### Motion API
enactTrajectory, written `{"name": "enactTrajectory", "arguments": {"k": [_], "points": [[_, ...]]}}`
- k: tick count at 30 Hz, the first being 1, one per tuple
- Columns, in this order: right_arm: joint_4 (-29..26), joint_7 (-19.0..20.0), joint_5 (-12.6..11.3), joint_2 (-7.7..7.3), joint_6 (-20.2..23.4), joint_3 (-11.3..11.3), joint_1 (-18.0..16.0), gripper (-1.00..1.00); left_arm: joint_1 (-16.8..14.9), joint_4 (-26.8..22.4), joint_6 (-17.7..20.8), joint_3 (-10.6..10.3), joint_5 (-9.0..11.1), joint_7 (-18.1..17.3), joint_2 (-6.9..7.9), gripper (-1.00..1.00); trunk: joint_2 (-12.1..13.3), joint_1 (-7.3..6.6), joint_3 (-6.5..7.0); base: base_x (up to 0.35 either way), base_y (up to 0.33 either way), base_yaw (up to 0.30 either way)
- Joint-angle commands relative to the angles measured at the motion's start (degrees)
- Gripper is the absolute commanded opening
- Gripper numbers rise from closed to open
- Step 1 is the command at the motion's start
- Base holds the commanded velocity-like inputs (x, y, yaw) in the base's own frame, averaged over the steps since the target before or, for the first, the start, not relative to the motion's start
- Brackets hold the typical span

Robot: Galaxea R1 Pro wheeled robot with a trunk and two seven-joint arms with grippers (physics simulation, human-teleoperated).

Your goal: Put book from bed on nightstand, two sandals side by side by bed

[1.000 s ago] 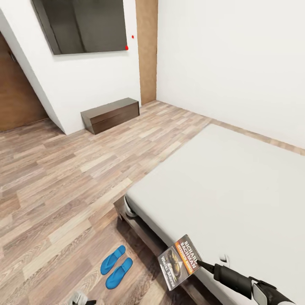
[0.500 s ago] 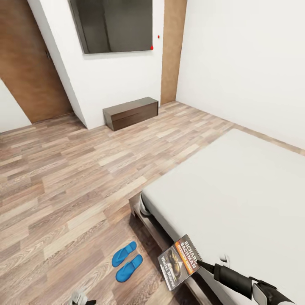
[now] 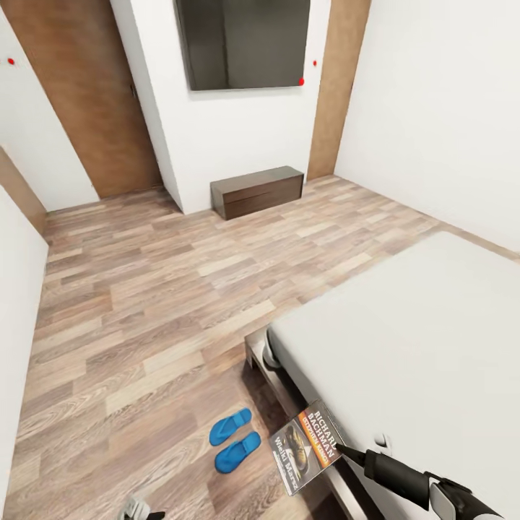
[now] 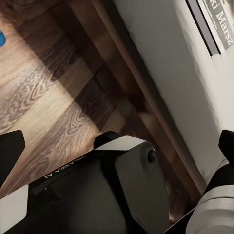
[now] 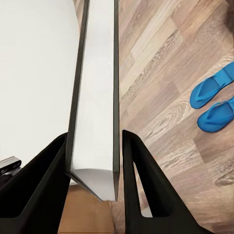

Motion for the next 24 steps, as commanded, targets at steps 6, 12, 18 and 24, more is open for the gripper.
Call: {"name": "enactTrajectory", "arguments": {"k": [6,12,18,24], "points": [[0.0,0.2,-0.2,-0.02,0.6,-0.1,0.0,-1.00,-0.1,0.0,-0.3,-0.5,0.4,-0.1,-0.05,1.00,0.0,0.00,-0.04,0.000,0.000,0.292],[0.0,0.2,-0.2,-0.02,0.6,-0.1,0.0,-1.00,0.0,0.1,-0.4,-0.5,0.4,1.2,-0.11,1.00,0.0,0.00,-0.04,0.000,0.000,0.292],[0.0,0.2,-0.2,-0.01,0.6,-0.1,0.0,-1.00,0.0,0.0,-0.5,-0.5,0.3,21.1,-2.26,1.00,0.0,0.00,-0.04,0.000,0.000,0.292],[0.0,0.2,-0.2,0.07,0.6,-0.1,0.0,-1.00,0.0,0.0,-0.5,-0.5,0.2,27.5,-3.50,1.00,0.0,0.00,-0.04,0.000,0.000,0.292]]}}
